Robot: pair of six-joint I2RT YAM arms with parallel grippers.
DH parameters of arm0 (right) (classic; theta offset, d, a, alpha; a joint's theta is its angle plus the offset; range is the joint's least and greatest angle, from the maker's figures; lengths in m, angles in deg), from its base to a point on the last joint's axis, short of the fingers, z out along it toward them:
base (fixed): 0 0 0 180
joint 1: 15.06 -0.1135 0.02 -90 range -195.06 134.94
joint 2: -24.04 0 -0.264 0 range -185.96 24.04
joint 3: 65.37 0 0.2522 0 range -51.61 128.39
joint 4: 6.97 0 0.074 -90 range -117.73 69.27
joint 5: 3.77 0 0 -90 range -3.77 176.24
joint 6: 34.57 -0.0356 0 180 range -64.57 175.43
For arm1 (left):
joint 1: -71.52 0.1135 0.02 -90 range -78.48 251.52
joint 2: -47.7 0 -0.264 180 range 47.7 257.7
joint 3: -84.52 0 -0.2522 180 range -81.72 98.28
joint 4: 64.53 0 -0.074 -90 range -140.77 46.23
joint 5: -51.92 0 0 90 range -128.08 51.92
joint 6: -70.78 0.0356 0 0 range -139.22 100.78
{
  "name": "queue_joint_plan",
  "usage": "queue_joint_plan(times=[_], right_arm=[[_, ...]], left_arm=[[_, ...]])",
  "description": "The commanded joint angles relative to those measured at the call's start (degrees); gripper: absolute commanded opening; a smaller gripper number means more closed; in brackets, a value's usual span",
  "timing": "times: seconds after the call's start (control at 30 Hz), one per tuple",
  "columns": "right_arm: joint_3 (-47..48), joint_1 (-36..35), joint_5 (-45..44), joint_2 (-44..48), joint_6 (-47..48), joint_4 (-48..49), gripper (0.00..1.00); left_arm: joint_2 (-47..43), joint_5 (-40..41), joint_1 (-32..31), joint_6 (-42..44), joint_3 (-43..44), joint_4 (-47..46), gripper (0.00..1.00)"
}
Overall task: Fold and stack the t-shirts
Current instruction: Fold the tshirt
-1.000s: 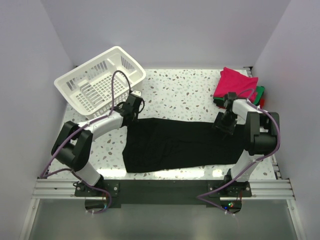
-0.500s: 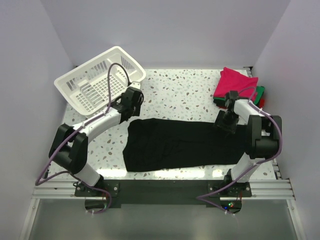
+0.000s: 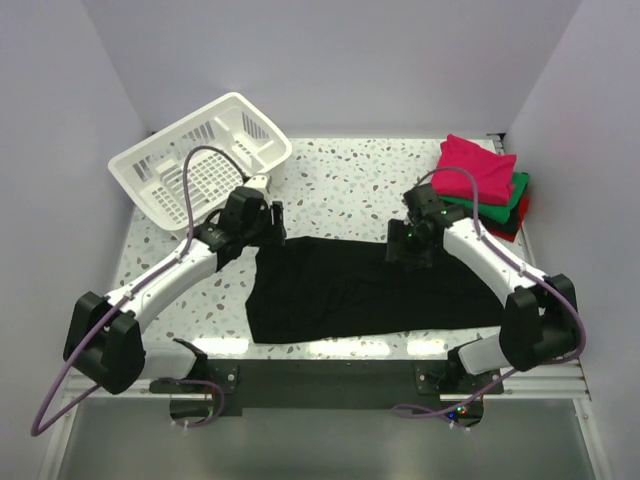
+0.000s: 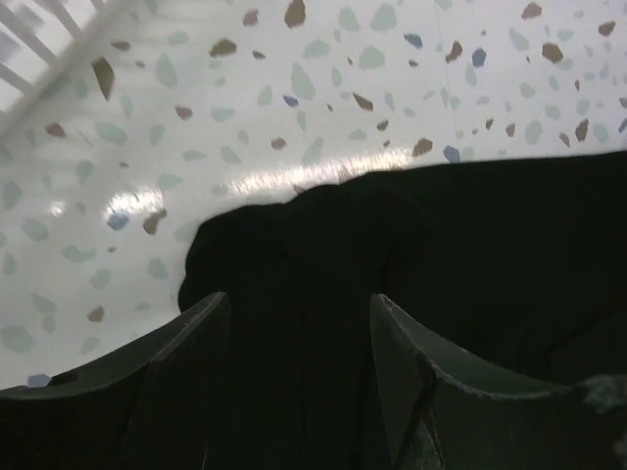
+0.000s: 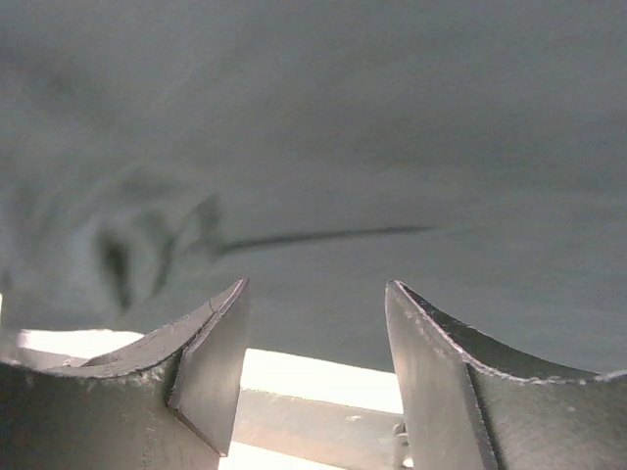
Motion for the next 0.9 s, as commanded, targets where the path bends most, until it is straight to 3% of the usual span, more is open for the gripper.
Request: queue_joint_plan(times=[0.0,0.2,0.4,0.87], right_arm=[[-3.8,-7.9,7.2,2.8,-5.3,4.0,0.60],[-5.8,-23.1,8.5,-0.2,-13.8,12.0,0.57],[-3.9,-32.0,5.7,-7.9,-19.9,16.0,0.54],[-0.1,-34.3,-2.4,-12.8,-23.4,15.9,0.47]], left_arm=[[-3.4,-7.5,0.1,-6.9,-5.3,0.7,0.64],[-9.1,-11.9,0.1,-7.8,-10.3,4.7,0.64],[-15.7,-13.8,0.1,-6.4,-12.6,8.3,0.64],[-19.2,-15.8,0.1,-4.3,-14.5,10.6,0.65]])
